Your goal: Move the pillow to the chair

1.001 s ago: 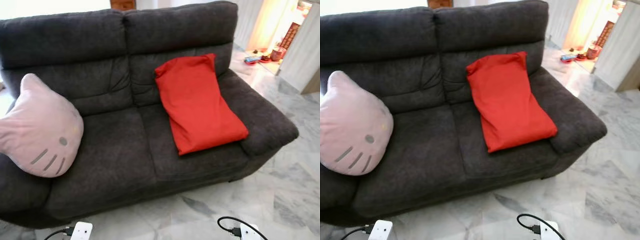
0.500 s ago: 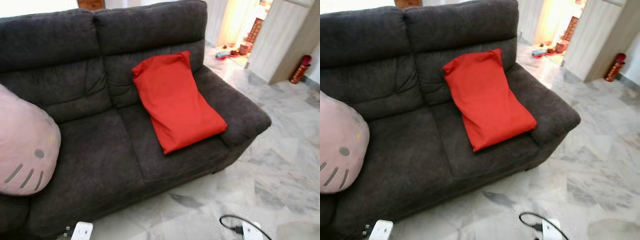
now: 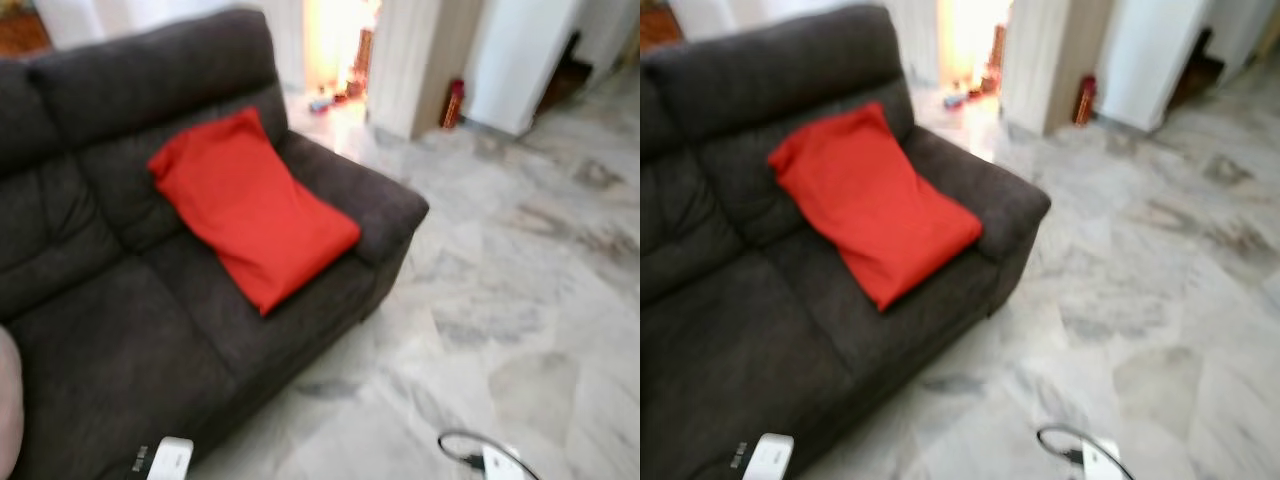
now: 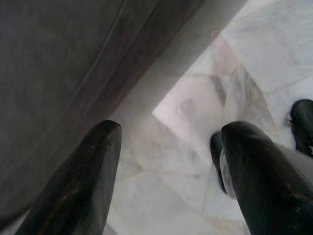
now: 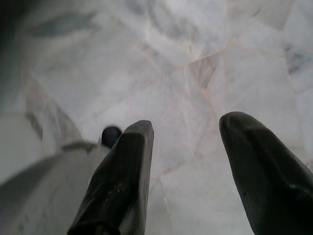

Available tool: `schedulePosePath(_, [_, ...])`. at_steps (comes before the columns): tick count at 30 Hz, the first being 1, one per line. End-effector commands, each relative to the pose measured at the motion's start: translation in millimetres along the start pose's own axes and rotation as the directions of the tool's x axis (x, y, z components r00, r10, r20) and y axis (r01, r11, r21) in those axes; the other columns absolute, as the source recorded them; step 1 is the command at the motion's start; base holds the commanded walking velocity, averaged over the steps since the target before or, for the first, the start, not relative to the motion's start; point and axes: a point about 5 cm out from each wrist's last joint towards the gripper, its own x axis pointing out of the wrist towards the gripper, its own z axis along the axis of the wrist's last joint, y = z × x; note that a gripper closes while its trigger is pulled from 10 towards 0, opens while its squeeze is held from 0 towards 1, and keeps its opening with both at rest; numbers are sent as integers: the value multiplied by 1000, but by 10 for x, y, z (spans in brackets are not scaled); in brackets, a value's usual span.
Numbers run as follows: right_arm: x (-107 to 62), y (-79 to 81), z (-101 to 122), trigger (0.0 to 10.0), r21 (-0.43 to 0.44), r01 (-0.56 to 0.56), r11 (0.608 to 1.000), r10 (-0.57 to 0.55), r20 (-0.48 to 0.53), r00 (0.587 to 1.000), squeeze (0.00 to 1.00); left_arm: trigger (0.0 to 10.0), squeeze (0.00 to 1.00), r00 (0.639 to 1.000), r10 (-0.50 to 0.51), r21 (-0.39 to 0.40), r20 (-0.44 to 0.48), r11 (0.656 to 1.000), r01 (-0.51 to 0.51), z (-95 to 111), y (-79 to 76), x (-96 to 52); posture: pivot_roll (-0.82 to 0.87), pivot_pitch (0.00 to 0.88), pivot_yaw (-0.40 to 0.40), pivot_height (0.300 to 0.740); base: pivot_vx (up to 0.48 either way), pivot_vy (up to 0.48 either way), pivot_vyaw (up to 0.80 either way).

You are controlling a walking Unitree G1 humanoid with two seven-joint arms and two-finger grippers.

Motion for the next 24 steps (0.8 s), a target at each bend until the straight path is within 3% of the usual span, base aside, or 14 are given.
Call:
schedulePosePath(1, [3, 44, 6, 10000, -2, -10, 1000, 10, 4, 1000, 0, 10000, 0, 999, 15, 5, -28, 1000, -15, -53, 70, -10, -65, 0, 8, 740, 0, 0, -800])
schedulePosePath(11, [-1, -9, 5, 10000, -4, -4, 1000, 4, 5, 1000, 0, 10000, 0, 1000, 15, 7, -7, 1000, -15, 67, 111, 11, -67, 0, 8, 740, 0, 0, -800])
schedulePosePath(24, [-15, -35, -59, 10000, -15, -6, 1000, 6, -4, 1000, 0, 10000, 0, 1000, -8, 13, -24, 1000, 9, -21, -51, 2, -69, 0, 6, 740, 0, 0, -800])
